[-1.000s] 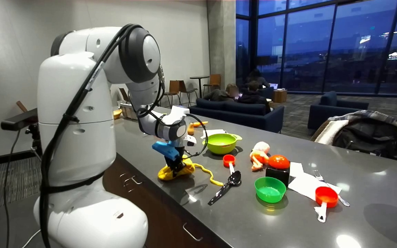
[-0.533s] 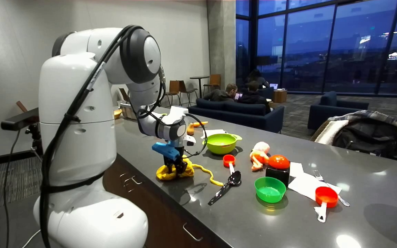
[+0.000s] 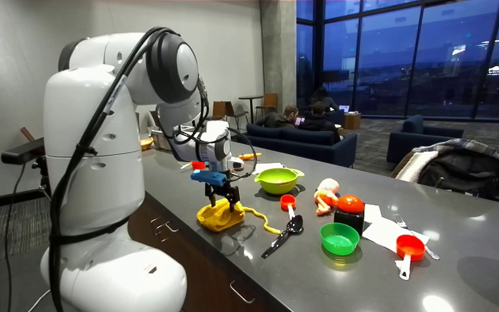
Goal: Fold the yellow knitted item
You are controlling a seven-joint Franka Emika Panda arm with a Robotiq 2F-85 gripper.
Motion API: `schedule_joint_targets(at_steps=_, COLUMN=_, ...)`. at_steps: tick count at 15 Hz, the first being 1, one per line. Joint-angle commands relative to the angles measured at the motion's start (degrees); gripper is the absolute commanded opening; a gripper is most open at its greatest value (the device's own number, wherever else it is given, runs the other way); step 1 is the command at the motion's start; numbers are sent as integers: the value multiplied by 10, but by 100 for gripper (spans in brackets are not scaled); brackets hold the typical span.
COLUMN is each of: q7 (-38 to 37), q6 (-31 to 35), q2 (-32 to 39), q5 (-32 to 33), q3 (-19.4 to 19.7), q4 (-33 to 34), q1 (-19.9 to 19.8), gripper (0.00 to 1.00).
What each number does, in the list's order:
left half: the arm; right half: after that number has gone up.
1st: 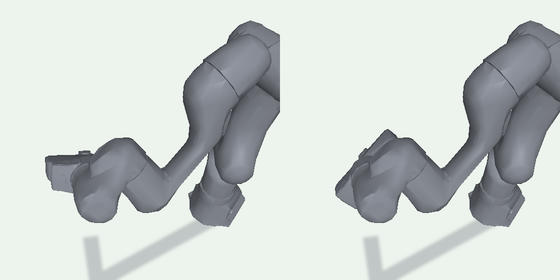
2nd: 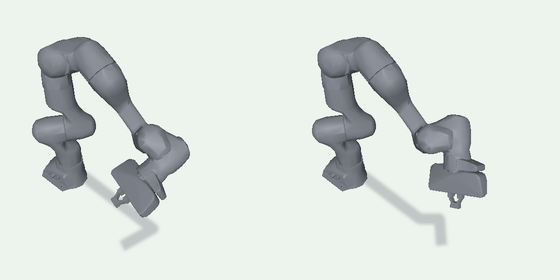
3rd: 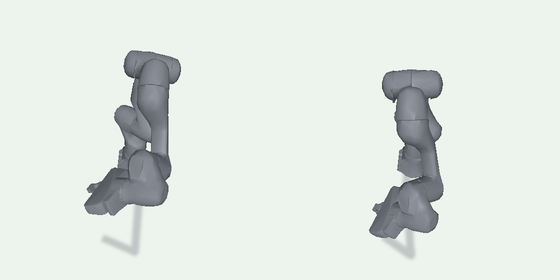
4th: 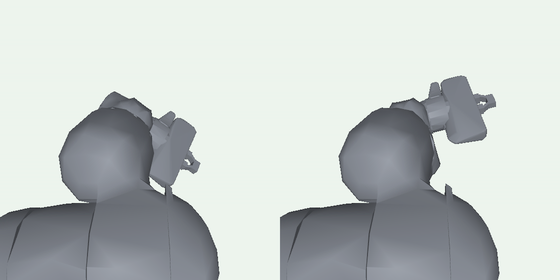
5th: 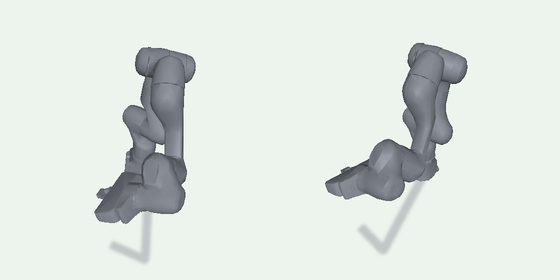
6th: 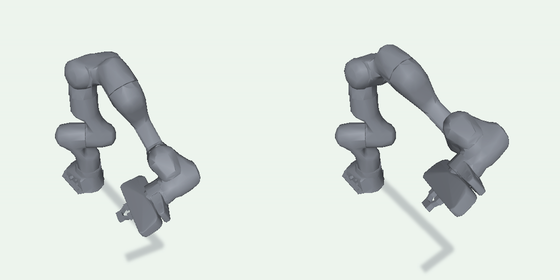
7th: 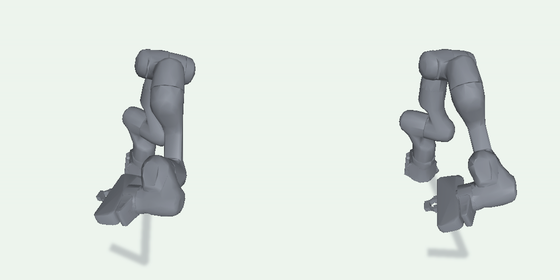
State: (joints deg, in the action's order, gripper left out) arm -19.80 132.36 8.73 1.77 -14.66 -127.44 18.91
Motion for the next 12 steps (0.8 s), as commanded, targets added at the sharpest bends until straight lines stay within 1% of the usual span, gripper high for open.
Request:
schedule_joint_targets(at_steps=1, q7=-8, q6=-25, q2=-2, q5=26, q3=-2, q4=28, q1=6, gripper=75)
schedule_joint_targets(at_steps=2, q7=-4, q6=-22, q2=2, q5=23, q3=-3, q4=34, q1=7, gripper=74)
schedule_joint_targets(at_steps=4, q7=1, q6=-14, q2=9, q5=19, q3=-4, q4=41, q1=7, gripper=61)
schedule_joint_targets(at_steps=11, q7=16, q6=-2, q2=26, q5=12, q3=-4, q4=57, q1=7, gripper=6)
schedule_joint_targets(at_steps=12, q7=20, q6=4, q2=33, q5=13, q3=-4, q4=61, q1=7, gripper=1)
